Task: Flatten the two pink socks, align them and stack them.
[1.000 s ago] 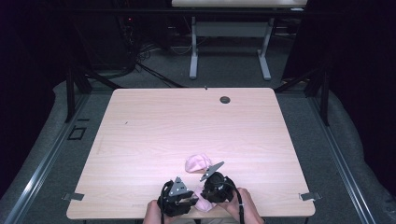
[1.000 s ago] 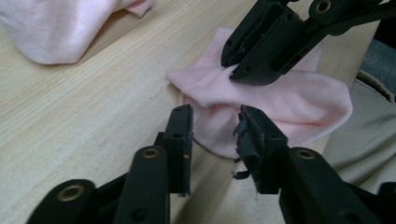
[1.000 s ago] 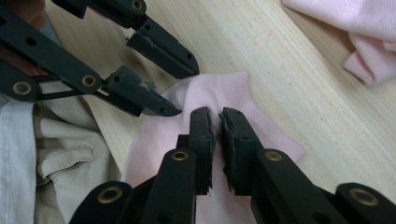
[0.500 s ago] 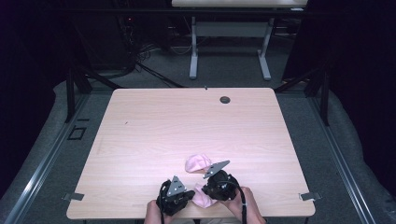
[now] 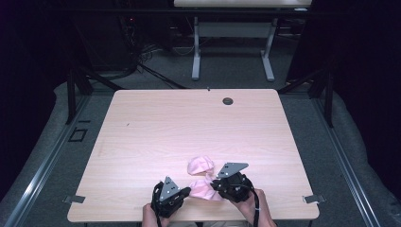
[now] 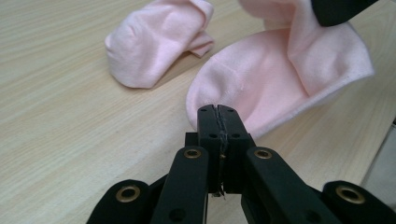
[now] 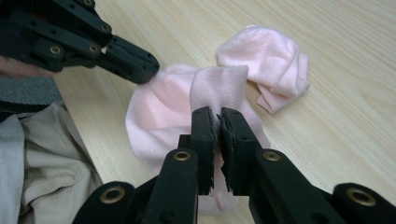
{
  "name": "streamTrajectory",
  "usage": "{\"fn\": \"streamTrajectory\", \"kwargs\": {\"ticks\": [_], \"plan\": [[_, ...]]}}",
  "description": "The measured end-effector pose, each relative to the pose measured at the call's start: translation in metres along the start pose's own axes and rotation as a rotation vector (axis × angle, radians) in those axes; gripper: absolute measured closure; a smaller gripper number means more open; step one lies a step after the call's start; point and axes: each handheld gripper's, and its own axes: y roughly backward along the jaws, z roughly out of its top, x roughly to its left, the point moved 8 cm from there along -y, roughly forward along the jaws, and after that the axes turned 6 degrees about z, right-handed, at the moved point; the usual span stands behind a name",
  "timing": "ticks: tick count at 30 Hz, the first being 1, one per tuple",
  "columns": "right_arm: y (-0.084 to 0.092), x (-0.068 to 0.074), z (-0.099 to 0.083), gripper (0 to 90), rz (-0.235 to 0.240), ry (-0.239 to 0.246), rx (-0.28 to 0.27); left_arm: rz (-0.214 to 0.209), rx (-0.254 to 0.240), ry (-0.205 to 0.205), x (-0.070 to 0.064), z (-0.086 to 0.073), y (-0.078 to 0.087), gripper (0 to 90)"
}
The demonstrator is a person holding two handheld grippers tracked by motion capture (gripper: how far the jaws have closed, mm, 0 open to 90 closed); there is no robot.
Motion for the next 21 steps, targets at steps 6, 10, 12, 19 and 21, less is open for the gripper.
{"fn": "streamTrajectory", "kwargs": {"ticks": [6,10,12,19,21], "plan": [[-0.004,-0.003,-0.013,80.6,-0.041,-0.011,0.057,0.042,0.024,0.004,0.004,-0.005,0.000,89.7],[-0.012,-0.013,-0.029,71.9,-0.050,-0.044,0.126,0.060,0.067,-0.003,0.006,-0.012,-0.001,89.6],[-0.012,-0.018,-0.032,69.4,-0.057,-0.059,0.116,0.068,0.079,0.003,0.006,-0.015,0.000,89.2],[-0.011,-0.030,-0.036,59.2,-0.035,-0.116,0.112,0.090,0.086,0.039,0.015,-0.008,0.007,58.0],[-0.018,-0.032,-0.039,58.1,-0.034,-0.124,0.132,0.093,0.099,0.033,0.020,-0.006,0.005,49.8]]}}
